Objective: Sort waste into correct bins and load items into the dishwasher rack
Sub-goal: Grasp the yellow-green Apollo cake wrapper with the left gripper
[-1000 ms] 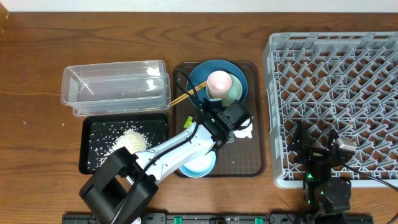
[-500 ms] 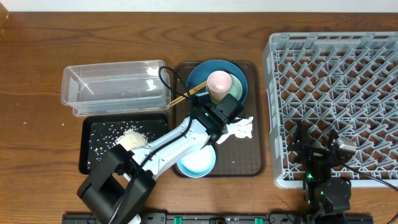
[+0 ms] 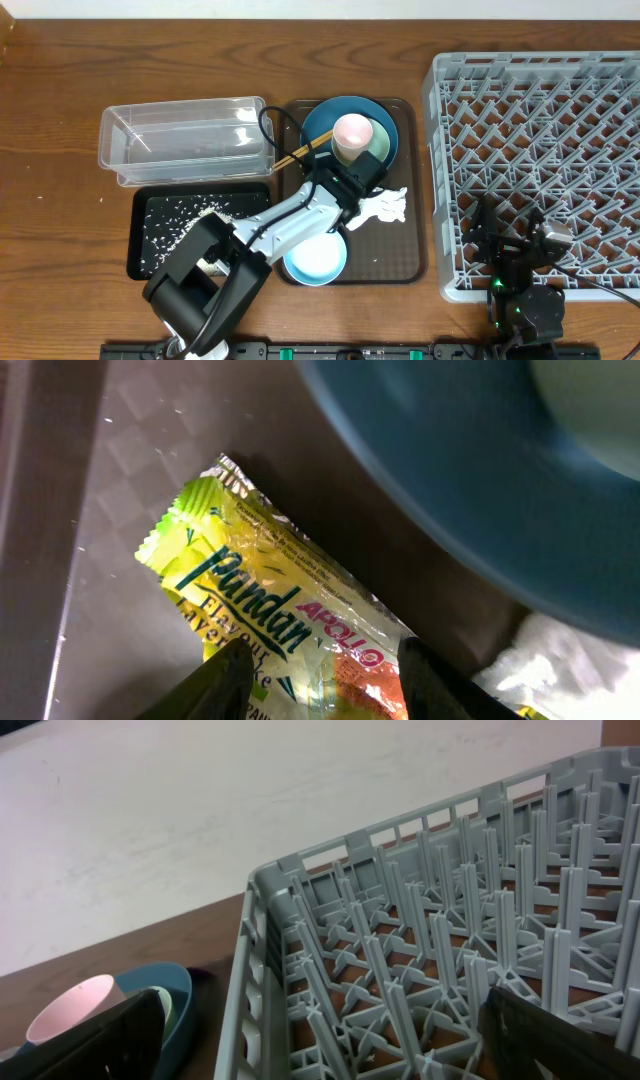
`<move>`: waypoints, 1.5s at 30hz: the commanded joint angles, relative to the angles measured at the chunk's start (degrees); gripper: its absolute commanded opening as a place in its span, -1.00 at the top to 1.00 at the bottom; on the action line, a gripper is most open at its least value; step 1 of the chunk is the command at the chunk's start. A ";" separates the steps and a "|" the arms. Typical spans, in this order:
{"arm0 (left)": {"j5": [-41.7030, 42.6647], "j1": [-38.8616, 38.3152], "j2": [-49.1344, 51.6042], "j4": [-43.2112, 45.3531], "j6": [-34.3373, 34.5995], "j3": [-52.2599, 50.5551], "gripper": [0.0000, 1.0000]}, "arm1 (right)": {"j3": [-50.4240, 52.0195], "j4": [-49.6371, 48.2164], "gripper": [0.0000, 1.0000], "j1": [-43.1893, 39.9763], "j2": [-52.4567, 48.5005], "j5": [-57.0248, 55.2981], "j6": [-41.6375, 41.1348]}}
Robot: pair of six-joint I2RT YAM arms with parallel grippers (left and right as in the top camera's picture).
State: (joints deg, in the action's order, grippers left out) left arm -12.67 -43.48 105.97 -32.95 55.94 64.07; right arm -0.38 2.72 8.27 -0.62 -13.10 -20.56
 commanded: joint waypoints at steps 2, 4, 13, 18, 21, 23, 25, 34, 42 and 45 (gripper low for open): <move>-1.57 1.22 1.31 0.31 0.94 -0.11 -0.01 | 0.07 0.26 -0.99 -0.33 0.31 -0.61 0.28; -1.57 1.31 1.31 0.70 0.92 -0.11 0.00 | 0.07 0.26 -0.99 -0.33 0.31 -0.61 0.28; -1.57 1.31 1.31 0.94 0.90 -0.09 0.56 | 0.07 0.26 -0.99 -0.33 0.31 -0.61 0.28; -1.60 1.31 1.29 0.96 0.66 -0.09 0.88 | 0.07 0.26 -0.98 -0.33 0.31 -0.59 0.28; -2.40 1.38 0.81 0.94 0.22 -0.09 0.88 | 0.07 0.26 -0.99 -0.33 0.31 -0.61 0.28; -3.37 1.38 -0.02 0.92 -0.28 -0.09 0.88 | 0.07 0.26 -0.98 -0.33 0.31 -0.59 0.28; -3.54 1.38 -1.18 0.94 -0.81 -0.09 0.80 | 0.07 0.26 -0.98 -0.33 0.31 -0.61 0.28; -1.03 1.36 -3.72 0.50 -0.74 -0.09 0.03 | 0.07 0.26 -0.98 -0.33 0.31 -0.61 0.28; 0.04 1.36 0.09 0.96 -0.42 -0.11 -0.01 | 0.07 0.26 -0.98 -0.33 0.31 -0.59 0.28; 0.04 1.36 1.14 0.92 -0.09 -0.11 -0.25 | 0.07 0.26 -0.99 -0.33 0.31 -0.61 0.28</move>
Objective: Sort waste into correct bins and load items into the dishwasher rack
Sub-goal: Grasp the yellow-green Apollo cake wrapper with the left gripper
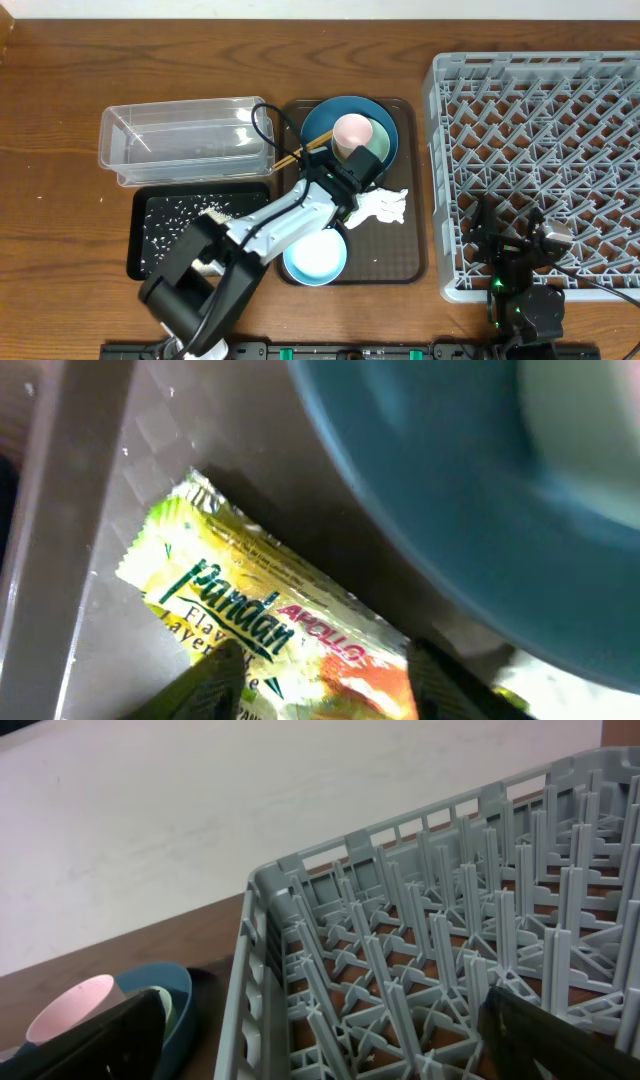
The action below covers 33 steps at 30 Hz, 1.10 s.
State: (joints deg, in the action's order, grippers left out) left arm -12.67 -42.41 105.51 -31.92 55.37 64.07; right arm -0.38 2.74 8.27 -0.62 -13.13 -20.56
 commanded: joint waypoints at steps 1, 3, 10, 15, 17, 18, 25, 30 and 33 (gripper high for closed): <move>0.13 0.28 1.77 -0.17 0.48 -0.11 -0.29 | 0.07 0.24 -0.99 -0.33 0.31 -0.57 0.28; 0.20 0.28 1.77 -0.22 0.46 -0.11 -0.33 | 0.07 0.24 -0.99 -0.33 0.31 -0.57 0.28; 0.50 0.11 1.79 -0.35 0.44 -0.11 -0.19 | 0.07 0.24 -0.98 -0.33 0.31 -0.59 0.28; 1.51 0.11 1.79 -0.33 0.46 -0.22 0.25 | 0.07 0.24 -0.98 -0.33 0.31 -0.57 0.28; 1.51 0.11 1.79 -0.31 0.46 -0.24 0.32 | 0.07 0.24 -0.98 -0.33 0.31 -0.59 0.28; 1.51 0.13 1.79 -0.31 0.46 -0.26 0.36 | 0.07 0.24 -0.98 -0.33 0.31 -0.57 0.28; 1.40 0.13 1.75 -0.28 -1.88 -0.52 0.81 | 0.07 0.24 -0.99 -0.33 0.31 -0.59 0.28; -0.94 0.31 0.28 -0.31 -3.50 -0.42 0.88 | 0.07 0.24 -0.98 -0.33 0.31 -0.59 0.28; -2.27 0.85 -2.47 -0.28 -6.43 0.04 0.88 | 0.07 0.24 -0.99 -0.33 0.31 -0.59 0.28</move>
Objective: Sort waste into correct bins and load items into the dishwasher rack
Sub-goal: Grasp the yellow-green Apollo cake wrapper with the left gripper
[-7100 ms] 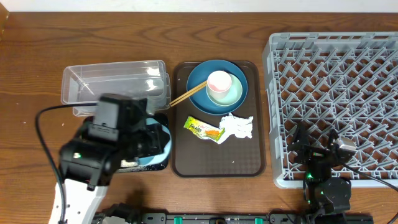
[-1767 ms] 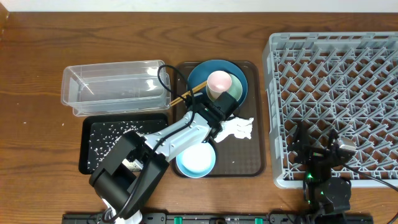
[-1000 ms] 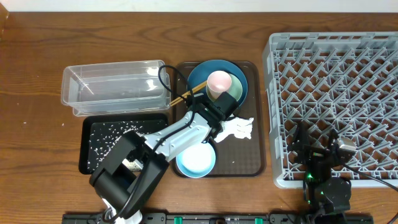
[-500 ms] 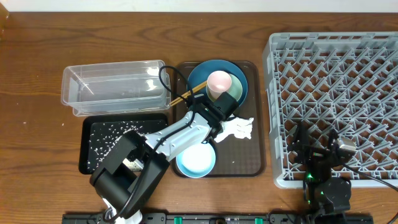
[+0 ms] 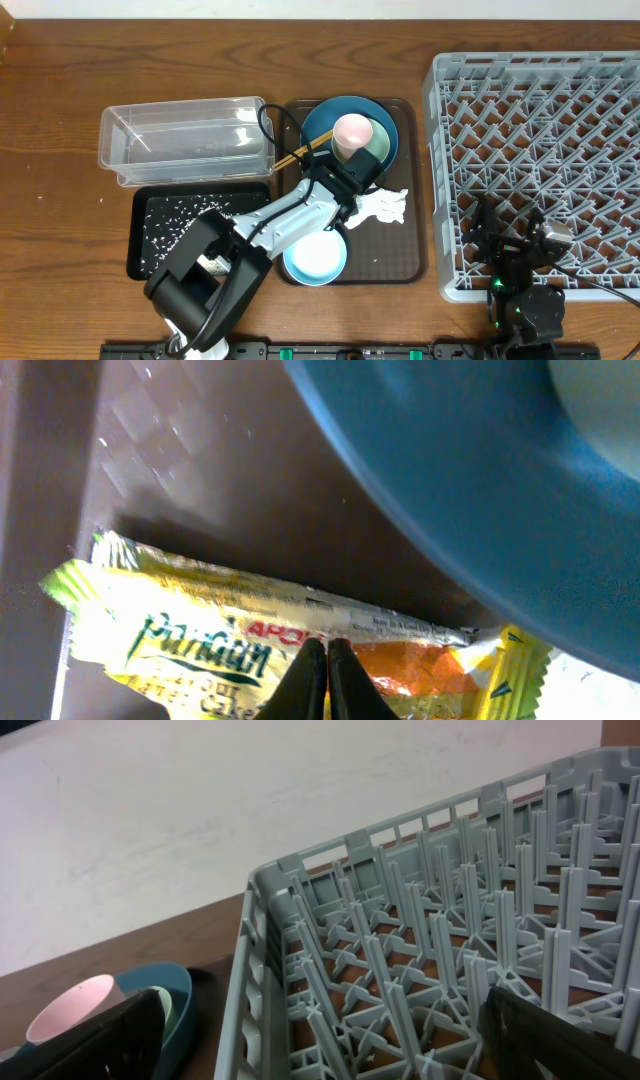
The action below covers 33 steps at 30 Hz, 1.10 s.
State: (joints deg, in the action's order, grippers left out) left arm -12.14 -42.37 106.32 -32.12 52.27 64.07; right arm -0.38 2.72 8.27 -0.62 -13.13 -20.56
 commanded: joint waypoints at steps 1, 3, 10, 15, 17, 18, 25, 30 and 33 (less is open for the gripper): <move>-2.78 0.98 -4.55 -0.11 -4.92 0.13 0.88 | 0.07 0.26 -0.99 -0.33 0.31 -0.57 0.28; -2.69 1.14 -6.62 -0.17 -8.24 0.13 0.79 | 0.07 0.26 -0.97 -0.33 0.31 -0.59 0.28; 1.07 1.11 -11.74 -4.96 -32.02 0.13 0.03 | 0.07 0.26 -0.99 -0.33 0.31 -0.57 0.28; 1.29 1.11 -10.86 -8.59 -45.51 -0.11 -0.12 | 0.07 0.26 -0.99 -0.33 0.31 -0.57 0.28; 3.28 1.11 -10.40 -9.09 -50.80 -0.44 -0.15 | 0.07 0.26 -0.98 -0.33 0.31 -0.57 0.28; 5.25 1.11 -10.08 -9.20 -53.96 -0.63 -0.17 | 0.07 0.26 -0.98 -0.33 0.31 -0.59 0.28; 10.25 1.11 -7.82 -9.18 -64.81 -0.85 -0.24 | 0.07 0.26 -0.98 -0.33 0.31 -0.59 0.28; 10.29 1.09 -6.56 -8.94 -65.99 -0.87 -0.24 | 0.07 0.26 -0.99 -0.33 0.31 -0.57 0.28; 10.29 1.09 -5.53 -8.48 -65.99 -0.87 -0.24 | 0.07 0.26 -0.98 -0.33 0.31 -0.57 0.28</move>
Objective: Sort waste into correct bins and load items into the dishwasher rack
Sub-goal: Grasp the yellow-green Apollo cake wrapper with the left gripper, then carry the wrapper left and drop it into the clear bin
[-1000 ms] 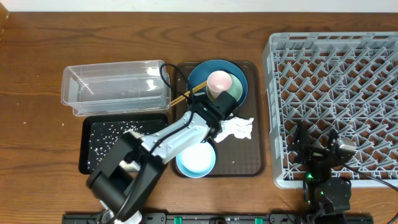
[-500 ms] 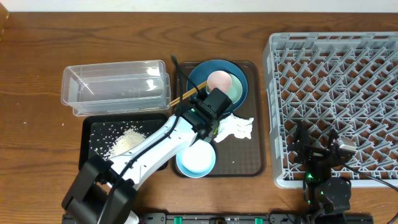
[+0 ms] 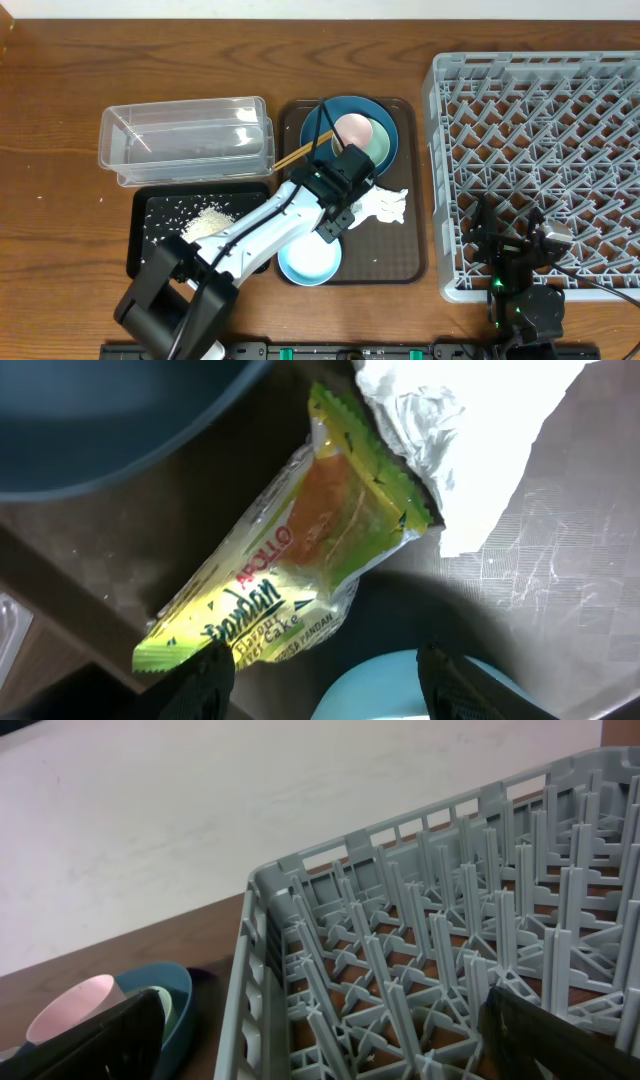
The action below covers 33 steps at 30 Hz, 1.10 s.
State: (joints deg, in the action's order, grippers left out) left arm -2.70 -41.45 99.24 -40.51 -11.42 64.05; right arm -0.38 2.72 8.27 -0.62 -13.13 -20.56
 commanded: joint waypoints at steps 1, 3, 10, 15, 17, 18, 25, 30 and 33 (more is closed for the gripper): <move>0.83 0.17 1.97 0.24 -2.29 -0.85 -0.24 | 0.07 0.26 -0.98 -0.33 0.31 -0.59 0.28; 0.87 0.17 2.95 1.20 -2.27 -0.85 -0.24 | 0.07 0.26 -0.98 -0.33 0.31 -0.57 0.28; 0.83 0.17 4.83 4.24 -2.27 -0.85 -0.24 | 0.07 0.26 -0.98 -0.33 0.31 -0.59 0.28; 0.83 0.17 4.83 4.81 -2.25 -0.85 -0.23 | 0.07 0.26 -0.99 -0.33 0.31 -0.59 0.28; 0.85 0.17 4.87 4.90 -2.25 -0.87 -0.24 | 0.07 0.26 -0.98 -0.33 0.31 -0.57 0.28; 0.85 0.17 4.94 5.25 -2.25 -0.96 -0.23 | 0.07 0.26 -0.98 -0.33 0.31 -0.59 0.28; 2.71 0.20 6.49 7.91 -2.27 -2.01 -0.15 | 0.07 0.26 -0.98 -0.33 0.31 -0.59 0.28; 2.69 0.20 7.98 7.85 -2.27 -2.01 0.10 | 0.07 0.26 -0.99 -0.33 0.31 -0.59 0.28; 2.03 0.20 8.02 8.07 -2.23 -2.01 0.21 | 0.07 0.26 -0.99 -0.33 0.31 -0.59 0.28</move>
State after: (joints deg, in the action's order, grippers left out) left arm 0.01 -41.45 106.00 -32.53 -13.41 62.85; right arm -0.38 2.74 8.27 -0.62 -13.13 -20.56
